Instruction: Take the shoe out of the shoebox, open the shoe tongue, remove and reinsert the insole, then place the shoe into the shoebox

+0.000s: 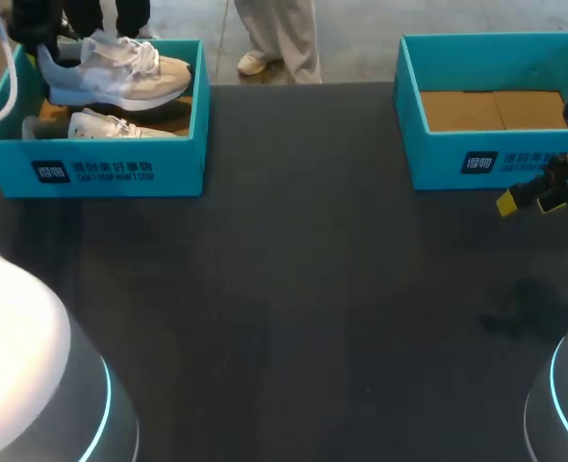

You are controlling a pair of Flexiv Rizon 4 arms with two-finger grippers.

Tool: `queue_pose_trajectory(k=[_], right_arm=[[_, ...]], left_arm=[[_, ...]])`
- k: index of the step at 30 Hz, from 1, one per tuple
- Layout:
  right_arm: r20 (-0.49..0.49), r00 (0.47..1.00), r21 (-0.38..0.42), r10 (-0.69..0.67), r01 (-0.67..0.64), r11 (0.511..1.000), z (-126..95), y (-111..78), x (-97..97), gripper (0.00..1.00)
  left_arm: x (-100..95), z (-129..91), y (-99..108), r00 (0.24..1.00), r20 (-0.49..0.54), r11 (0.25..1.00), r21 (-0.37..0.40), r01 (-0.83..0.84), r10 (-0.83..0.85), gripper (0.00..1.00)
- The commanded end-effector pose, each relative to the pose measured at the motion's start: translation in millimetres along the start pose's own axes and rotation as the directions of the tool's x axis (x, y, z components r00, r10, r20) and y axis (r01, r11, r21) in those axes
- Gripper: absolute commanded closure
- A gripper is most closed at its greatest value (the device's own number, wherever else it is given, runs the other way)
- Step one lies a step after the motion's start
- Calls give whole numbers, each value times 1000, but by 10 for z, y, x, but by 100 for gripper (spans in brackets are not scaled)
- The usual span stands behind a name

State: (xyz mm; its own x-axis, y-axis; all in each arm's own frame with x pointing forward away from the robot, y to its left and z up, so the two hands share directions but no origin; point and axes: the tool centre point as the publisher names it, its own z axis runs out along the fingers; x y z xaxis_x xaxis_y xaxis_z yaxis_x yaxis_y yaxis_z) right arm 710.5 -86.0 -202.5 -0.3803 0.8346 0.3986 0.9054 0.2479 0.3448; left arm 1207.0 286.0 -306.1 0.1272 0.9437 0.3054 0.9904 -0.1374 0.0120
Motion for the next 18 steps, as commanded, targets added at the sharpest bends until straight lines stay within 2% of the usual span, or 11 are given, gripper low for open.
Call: queue_pose_trajectory(k=[1,8,18], right_arm=[[1,1000,1,1,-1,1000,10,2,0,0],[1,1000,1,1,-1,1000,10,2,0,0],[1,1000,1,1,-1,1000,10,2,0,0]], left_arm=[[-45,178,185,1000,3,999,29,-13,13,100],[-114,408,295,1000,-5,999,49,-4,4,100],[-132,619,366,1000,8,997,75,-17,17,100]])
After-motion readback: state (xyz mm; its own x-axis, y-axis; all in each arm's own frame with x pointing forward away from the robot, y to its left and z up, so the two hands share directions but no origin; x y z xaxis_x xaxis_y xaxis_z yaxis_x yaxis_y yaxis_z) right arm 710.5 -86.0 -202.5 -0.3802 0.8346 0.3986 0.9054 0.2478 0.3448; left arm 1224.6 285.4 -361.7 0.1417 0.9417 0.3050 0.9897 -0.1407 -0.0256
